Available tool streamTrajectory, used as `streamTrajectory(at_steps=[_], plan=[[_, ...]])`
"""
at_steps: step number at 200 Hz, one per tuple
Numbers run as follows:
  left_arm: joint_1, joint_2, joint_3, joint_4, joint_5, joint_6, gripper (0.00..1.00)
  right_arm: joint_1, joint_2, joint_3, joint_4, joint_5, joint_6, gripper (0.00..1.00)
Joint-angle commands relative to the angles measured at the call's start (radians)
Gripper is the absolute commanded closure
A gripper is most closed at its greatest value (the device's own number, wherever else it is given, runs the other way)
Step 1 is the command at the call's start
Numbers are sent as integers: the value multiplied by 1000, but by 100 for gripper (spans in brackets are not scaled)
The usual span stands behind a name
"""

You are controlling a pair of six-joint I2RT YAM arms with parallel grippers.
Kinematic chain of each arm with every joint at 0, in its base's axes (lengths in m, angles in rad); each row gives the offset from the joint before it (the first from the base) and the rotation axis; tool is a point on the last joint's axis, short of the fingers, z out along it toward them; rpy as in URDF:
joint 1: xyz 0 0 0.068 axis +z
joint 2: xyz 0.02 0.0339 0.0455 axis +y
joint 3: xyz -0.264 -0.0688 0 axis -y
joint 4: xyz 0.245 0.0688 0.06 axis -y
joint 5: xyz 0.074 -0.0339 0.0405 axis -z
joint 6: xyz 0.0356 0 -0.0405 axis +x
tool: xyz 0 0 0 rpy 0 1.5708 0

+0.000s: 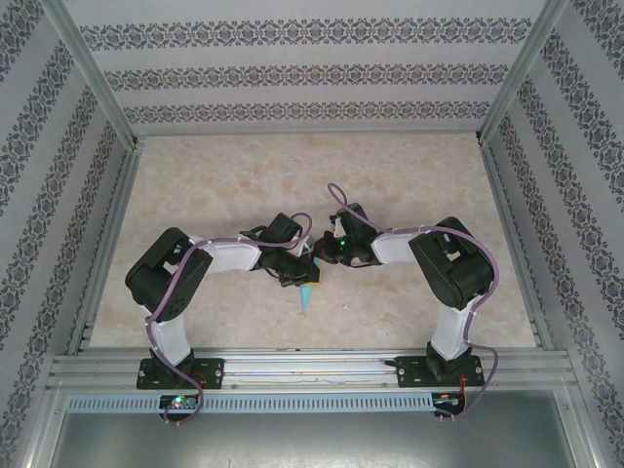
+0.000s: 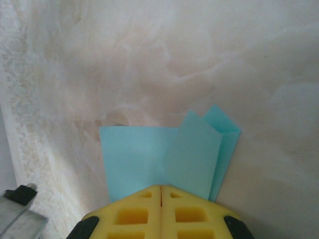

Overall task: Fold a paper plane with a square sheet of paper (fold left side to right side)
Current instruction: Fold the wing for the fifth time at the center of the table.

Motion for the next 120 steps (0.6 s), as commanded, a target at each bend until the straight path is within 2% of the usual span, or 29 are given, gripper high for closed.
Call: streamTrajectory(at_steps=[1, 120], plan=[[11, 16, 4, -21, 20, 30, 100, -2, 20, -41, -143, 60, -13, 100], [-3, -45, -136, 12, 66, 37, 100, -6, 25, -33, -200, 93, -42, 100]])
